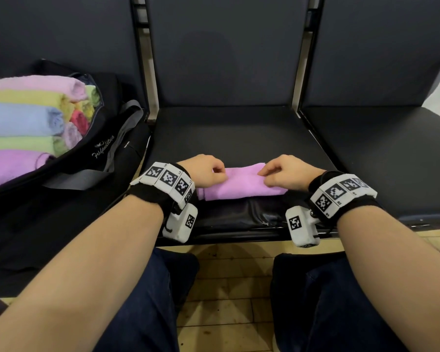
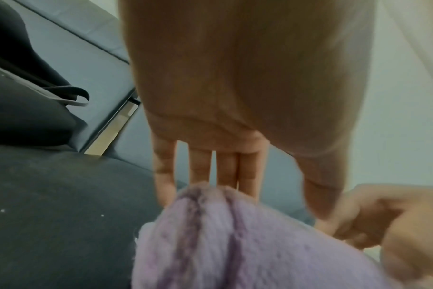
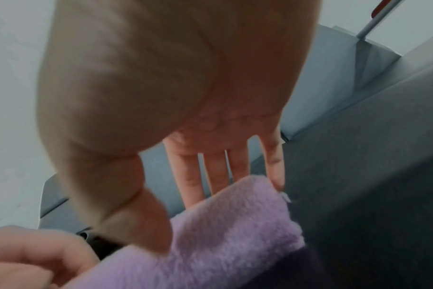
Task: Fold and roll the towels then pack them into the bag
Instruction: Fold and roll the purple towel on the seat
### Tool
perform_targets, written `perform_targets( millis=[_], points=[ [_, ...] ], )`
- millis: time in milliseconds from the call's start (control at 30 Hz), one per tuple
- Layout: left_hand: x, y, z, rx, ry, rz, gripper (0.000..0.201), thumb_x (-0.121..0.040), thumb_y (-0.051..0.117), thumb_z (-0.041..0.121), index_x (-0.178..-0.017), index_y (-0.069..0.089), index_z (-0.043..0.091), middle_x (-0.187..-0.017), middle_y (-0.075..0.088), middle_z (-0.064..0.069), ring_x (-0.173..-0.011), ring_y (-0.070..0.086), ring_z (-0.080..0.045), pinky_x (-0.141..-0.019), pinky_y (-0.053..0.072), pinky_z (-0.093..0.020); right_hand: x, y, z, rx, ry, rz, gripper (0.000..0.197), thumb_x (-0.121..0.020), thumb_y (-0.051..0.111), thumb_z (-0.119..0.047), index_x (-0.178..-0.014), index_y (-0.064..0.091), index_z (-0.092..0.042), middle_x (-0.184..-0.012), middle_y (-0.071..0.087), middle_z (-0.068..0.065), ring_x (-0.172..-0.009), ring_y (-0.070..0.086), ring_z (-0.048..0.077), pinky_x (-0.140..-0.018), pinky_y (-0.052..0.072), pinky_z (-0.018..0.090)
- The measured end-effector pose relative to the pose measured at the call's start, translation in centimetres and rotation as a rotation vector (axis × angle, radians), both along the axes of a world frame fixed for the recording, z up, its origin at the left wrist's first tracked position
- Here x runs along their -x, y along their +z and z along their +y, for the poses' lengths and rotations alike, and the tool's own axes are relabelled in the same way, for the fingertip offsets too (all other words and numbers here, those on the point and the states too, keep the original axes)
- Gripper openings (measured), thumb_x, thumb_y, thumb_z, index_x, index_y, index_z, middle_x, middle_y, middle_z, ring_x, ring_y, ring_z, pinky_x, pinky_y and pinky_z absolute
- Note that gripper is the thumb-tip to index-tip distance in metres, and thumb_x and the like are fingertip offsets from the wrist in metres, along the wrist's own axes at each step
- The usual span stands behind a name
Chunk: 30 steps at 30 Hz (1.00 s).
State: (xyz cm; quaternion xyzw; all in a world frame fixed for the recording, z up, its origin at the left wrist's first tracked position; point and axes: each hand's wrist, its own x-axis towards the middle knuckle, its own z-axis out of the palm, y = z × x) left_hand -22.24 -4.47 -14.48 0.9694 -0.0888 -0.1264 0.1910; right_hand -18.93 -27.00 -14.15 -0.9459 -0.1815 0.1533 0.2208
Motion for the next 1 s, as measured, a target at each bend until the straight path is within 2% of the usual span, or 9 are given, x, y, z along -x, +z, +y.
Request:
perform_targets(
  millis=[67,167,300,467,600,700,833,933,1000],
  points=[
    [0.2,0.0,0.4,0.004,0.013,0.087,0.038,-0.079,0.067,0.053,-0.102,0.062,0.024,-0.096,0.065,0.007,-0.078,0.066,-0.012,-0.080,0.050,-0.026,0.1,0.0,-0.1,0.096,0.039,0.024,0.045,-0.079,0.072,-0.024,-0.122,0.062,-0.027,-0.108,0.056,-0.008,-0.102,0.051,0.011,-0.088,0.036,0.020],
    [0.3,-0.1,0.7,-0.005,-0.018,0.139,0.049,-0.072,0.080,0.038,-0.112,0.056,0.023,-0.110,0.059,0.006,-0.073,0.066,-0.017,-0.080,0.055,-0.030,-0.1,-0.6,0.0,0.129,0.065,0.033,0.056,-0.076,0.076,-0.019,-0.127,0.054,-0.026,-0.117,0.052,-0.005,-0.105,0.050,0.016,-0.088,0.039,0.023],
    [-0.4,-0.9,0.9,-0.028,0.033,0.101,0.051,-0.084,0.068,0.035,-0.127,0.047,0.018,-0.119,0.062,-0.006,-0.090,0.060,-0.020,-0.093,0.047,-0.034,-0.6,-1.2,0.1,0.046,0.058,-0.011,0.039,-0.080,0.067,-0.015,-0.114,0.050,-0.022,-0.115,0.058,0.007,-0.098,0.056,0.028,-0.081,0.045,0.031],
    [-0.8,-1.4,0.8,0.147,0.141,0.049,0.041,-0.094,0.055,0.029,-0.128,0.040,0.012,-0.128,0.041,-0.012,-0.106,0.054,-0.026,-0.098,0.043,-0.036,-1.1,-1.6,0.3,-0.050,0.000,-0.014,0.029,-0.090,0.055,-0.016,-0.119,0.062,-0.015,-0.118,0.059,0.004,-0.112,0.053,0.020,-0.094,0.037,0.023],
    [-0.9,-1.3,0.6,0.215,0.133,0.087,0.008,-0.098,0.045,0.025,-0.104,0.046,0.019,-0.106,0.055,-0.014,-0.078,0.055,-0.023,-0.068,0.049,-0.033,-1.4,-1.8,0.5,-0.024,-0.128,0.057,0.017,-0.092,0.045,-0.024,-0.097,0.061,-0.030,-0.115,0.060,0.000,-0.115,0.051,0.025,-0.104,0.036,0.034],
    [-0.9,-1.1,0.4,0.200,0.122,0.120,0.008,-0.099,0.043,0.024,-0.102,0.050,0.019,-0.097,0.054,-0.008,-0.064,0.053,-0.018,-0.052,0.048,-0.029,-1.6,-1.7,0.7,-0.030,-0.221,0.091,0.005,-0.087,0.049,-0.030,-0.089,0.051,-0.026,-0.111,0.059,0.005,-0.108,0.052,0.029,-0.101,0.039,0.042],
    [-0.8,-0.6,0.6,0.115,0.086,0.209,0.013,-0.098,0.042,0.022,-0.102,0.055,0.021,-0.108,0.057,-0.006,-0.088,0.059,-0.024,-0.078,0.054,-0.041,-1.4,-1.6,1.0,-0.067,-0.201,0.150,0.011,-0.088,0.055,-0.023,-0.080,0.049,-0.018,-0.095,0.055,0.004,-0.096,0.051,0.023,-0.083,0.040,0.032],
    [-1.0,-1.1,0.9,0.027,0.061,0.154,0.017,-0.097,0.044,0.023,-0.103,0.059,0.022,-0.117,0.057,-0.005,-0.108,0.055,-0.023,-0.096,0.046,-0.037,-1.4,-1.6,0.7,0.006,-0.131,0.054,0.012,-0.085,0.060,-0.028,-0.078,0.052,-0.022,-0.101,0.058,0.003,-0.100,0.055,0.023,-0.095,0.042,0.038],
    [-1.1,-1.6,1.0,0.035,0.088,0.022,0.009,-0.094,0.051,0.025,-0.098,0.059,0.023,-0.112,0.050,-0.003,-0.109,0.052,-0.023,-0.099,0.042,-0.037,-1.4,-1.5,0.5,-0.055,-0.097,-0.070,0.013,-0.082,0.066,-0.024,-0.083,0.053,-0.023,-0.099,0.054,-0.001,-0.093,0.053,0.017,-0.093,0.040,0.037]
  ],
)
